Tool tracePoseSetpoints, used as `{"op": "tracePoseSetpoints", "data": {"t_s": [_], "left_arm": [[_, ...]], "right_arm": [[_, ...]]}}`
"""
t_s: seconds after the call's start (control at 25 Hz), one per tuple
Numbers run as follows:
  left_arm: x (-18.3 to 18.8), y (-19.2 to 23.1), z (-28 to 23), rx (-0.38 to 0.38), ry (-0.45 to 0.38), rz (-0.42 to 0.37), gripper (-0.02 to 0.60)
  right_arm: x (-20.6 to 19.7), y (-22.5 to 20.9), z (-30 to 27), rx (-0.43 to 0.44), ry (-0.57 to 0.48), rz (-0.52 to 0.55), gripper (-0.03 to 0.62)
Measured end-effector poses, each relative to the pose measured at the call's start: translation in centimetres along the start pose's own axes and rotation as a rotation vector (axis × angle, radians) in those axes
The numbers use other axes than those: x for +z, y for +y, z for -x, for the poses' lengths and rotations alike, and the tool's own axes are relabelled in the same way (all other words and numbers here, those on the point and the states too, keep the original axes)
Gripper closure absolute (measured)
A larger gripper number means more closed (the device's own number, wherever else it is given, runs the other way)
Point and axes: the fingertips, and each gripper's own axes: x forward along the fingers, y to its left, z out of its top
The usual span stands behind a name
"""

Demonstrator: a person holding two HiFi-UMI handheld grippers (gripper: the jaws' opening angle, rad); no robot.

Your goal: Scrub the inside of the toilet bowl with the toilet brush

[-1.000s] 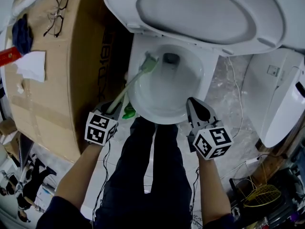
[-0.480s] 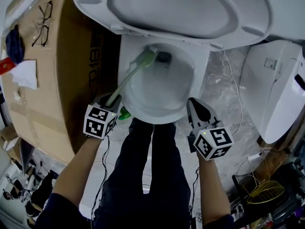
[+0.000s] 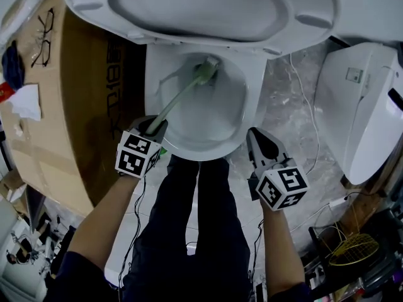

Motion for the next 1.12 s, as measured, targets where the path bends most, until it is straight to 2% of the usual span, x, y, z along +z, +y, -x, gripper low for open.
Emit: {"op": "tracePoseSetpoints", "data": {"t_s": [0.52, 1.12], "left_arm": [[0.3, -5.6, -1.2, -0.051, -0.004, -0.043, 0.500], [-3.3, -9.1, -0.2, -0.086, -0.005, -0.039, 0.500]], "right_arm": [[-1.4, -1.7, 2.3, -0.015, -0.026, -0.032, 0.591], [-3.2, -1.0, 4.0, -0.005, -0.025, -0.002, 0.591]]}}
